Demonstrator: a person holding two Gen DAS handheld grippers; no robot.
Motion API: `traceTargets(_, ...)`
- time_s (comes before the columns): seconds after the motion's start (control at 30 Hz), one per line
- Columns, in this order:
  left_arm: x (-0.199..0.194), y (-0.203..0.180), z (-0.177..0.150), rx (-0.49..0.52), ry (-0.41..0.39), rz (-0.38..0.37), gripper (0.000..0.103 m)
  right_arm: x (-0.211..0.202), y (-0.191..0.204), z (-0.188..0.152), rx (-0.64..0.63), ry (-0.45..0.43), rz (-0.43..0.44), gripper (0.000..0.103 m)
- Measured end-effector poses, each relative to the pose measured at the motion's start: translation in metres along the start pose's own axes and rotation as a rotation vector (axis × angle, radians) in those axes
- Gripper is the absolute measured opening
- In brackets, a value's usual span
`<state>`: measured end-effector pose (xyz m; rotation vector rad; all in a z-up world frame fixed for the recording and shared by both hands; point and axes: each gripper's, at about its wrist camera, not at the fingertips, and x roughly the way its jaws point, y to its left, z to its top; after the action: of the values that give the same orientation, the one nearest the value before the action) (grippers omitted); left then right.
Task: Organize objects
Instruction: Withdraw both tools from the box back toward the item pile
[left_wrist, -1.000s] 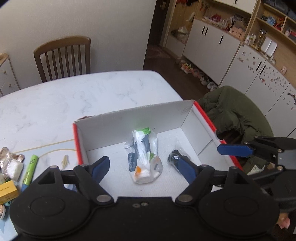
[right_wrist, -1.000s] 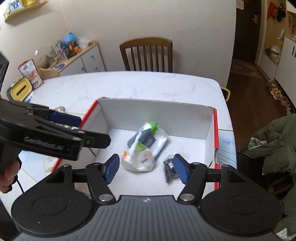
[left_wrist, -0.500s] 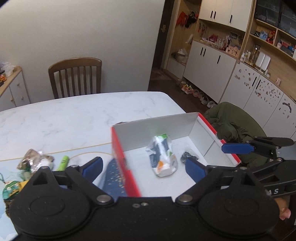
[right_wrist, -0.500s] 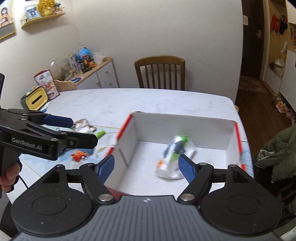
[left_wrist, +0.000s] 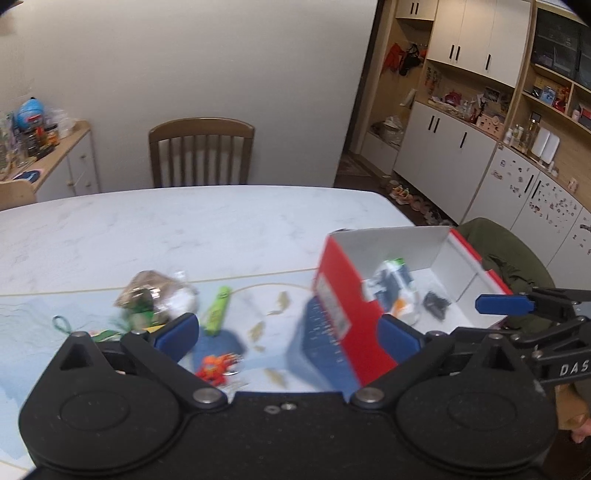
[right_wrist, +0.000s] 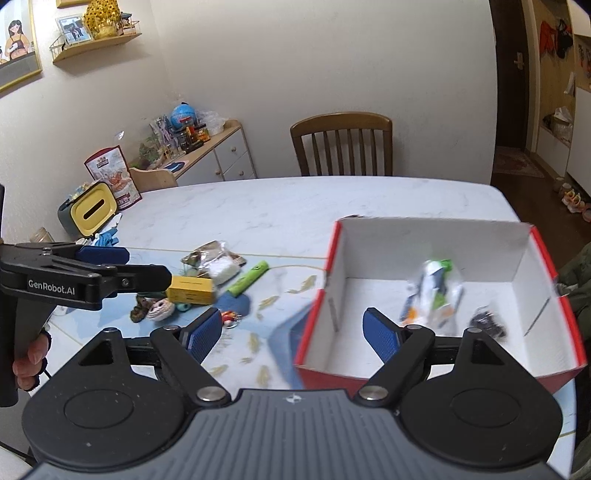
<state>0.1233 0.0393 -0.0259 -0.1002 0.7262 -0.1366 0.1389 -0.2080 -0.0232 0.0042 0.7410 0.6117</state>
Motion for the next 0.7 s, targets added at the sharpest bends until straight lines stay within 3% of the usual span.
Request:
traceTargets(0.17, -0.008, 0.036, -0.013, 0.001, -0.005, 0.004, 0.103, 0.015, 0.027, -0.005, -0.004, 0.020, 0.000, 0.084)
traceTargets(0.37, -0.004, 0.077, -0.022, 0.004, 0.008, 0.063, 0.103, 0.041, 0.056, -0.007, -0.021, 0.047, -0.009, 0.084)
traceTargets(0.7, 0.022, 0.156, -0.034, -0.081, 0.081, 0.123, 0.103, 0.096, 0.101, -0.011, -0.113, 0.102, -0.030, 0.084)
